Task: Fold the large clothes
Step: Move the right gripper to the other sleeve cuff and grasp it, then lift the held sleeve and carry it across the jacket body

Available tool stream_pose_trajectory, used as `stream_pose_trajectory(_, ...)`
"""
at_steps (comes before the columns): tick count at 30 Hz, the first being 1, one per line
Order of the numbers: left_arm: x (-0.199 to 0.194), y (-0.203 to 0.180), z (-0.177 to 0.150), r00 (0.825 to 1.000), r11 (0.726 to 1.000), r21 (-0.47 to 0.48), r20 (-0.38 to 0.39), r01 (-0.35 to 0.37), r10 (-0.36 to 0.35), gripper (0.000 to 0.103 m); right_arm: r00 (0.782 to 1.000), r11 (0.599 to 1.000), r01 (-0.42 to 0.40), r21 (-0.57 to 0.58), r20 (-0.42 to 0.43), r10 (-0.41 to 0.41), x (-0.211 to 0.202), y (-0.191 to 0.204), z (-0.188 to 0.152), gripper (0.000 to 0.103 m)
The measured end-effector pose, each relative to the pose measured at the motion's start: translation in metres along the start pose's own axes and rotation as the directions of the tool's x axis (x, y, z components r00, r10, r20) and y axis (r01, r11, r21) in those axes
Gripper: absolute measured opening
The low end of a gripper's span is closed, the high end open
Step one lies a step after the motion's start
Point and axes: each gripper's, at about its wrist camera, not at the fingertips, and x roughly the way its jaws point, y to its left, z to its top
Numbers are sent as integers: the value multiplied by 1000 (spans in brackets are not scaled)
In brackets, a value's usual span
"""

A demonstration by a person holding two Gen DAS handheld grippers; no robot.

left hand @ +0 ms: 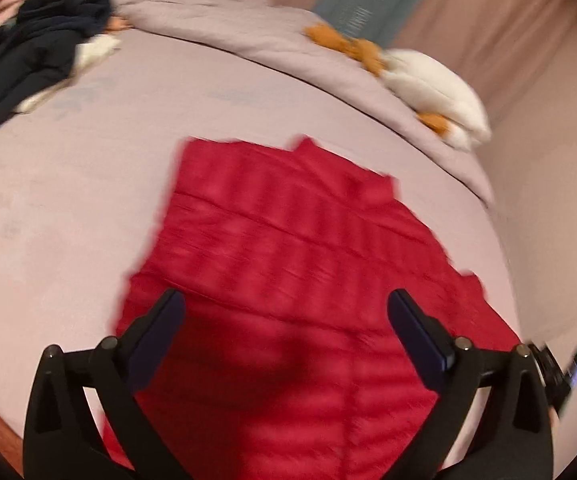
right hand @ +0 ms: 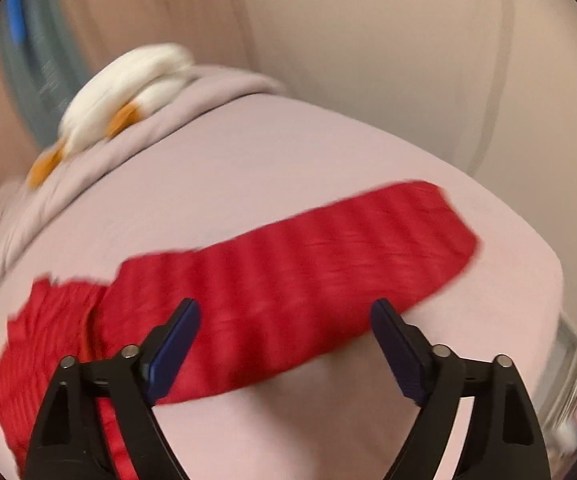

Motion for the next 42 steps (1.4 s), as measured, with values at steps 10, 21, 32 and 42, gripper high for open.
stream_pose_trajectory(10,28,-52,-28,995,990,139,-95,11,3,101,999,917,-43,396,-6,50,42,-104,8,87)
stream_pose_trajectory(21,47,-50,-32,993,990,139,-116,-13,29,99,978,849,-180,496,-4,210,82,-127,-2,62)
stream_pose_trajectory(32,13,-20,-17,993,986,123,-15,-114,116,98,992,937,-102,335,105,70,30,-103,12,7)
stream_pose_trajectory(42,-19,5,-14,994,992,69,37,-106,104,98,924,965,-255,60,309,225,-83,-25,51,6)
